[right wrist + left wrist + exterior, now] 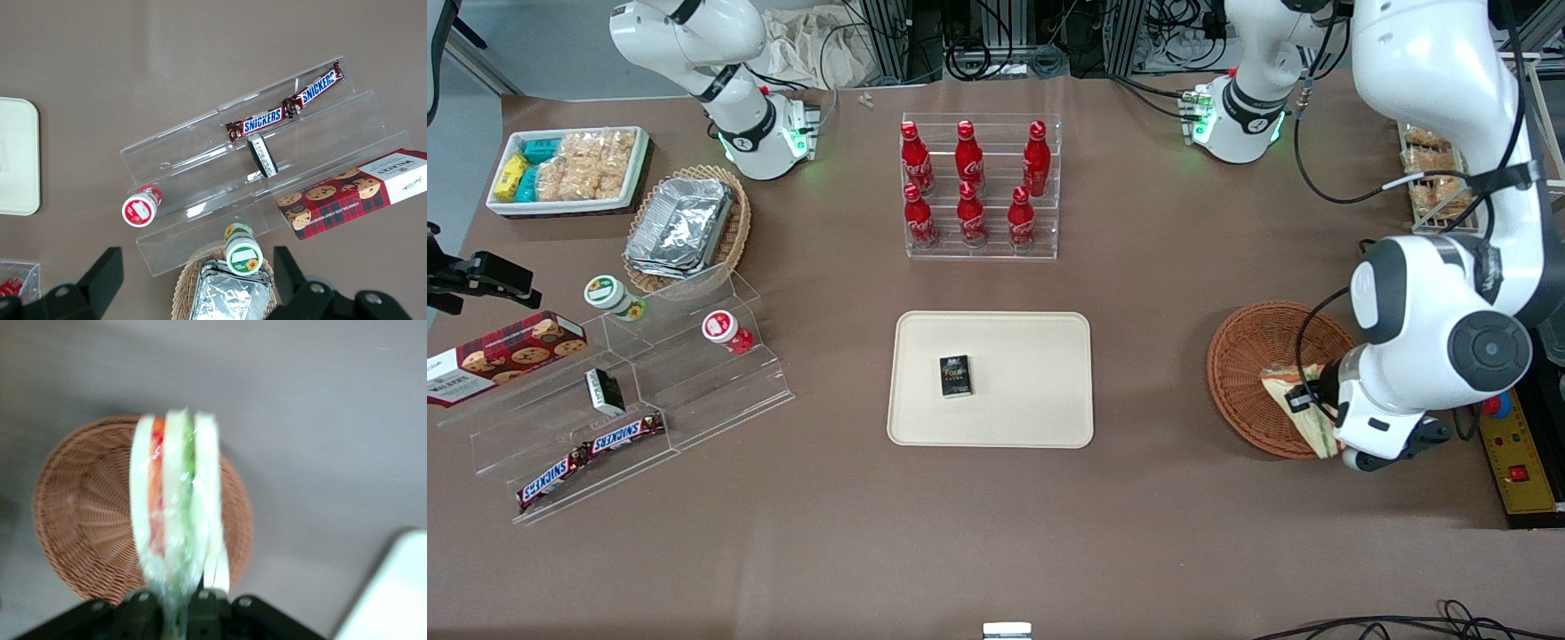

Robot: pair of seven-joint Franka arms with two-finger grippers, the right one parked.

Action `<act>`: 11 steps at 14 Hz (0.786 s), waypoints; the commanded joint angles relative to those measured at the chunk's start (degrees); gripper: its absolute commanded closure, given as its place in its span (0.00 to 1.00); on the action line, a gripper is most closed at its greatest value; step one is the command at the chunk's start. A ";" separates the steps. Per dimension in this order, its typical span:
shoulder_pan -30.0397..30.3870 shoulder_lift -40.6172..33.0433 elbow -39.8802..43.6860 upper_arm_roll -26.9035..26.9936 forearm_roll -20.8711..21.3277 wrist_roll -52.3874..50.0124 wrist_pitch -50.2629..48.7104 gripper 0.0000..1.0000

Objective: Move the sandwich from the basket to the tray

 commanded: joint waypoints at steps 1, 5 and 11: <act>-1.61 1.50 4.29 -7.17 -0.23 0.20 -2.03 1.00; -1.88 6.06 7.28 -18.44 -0.23 -0.06 -1.24 1.00; -6.97 12.39 6.76 -23.38 -0.06 -4.18 1.92 1.00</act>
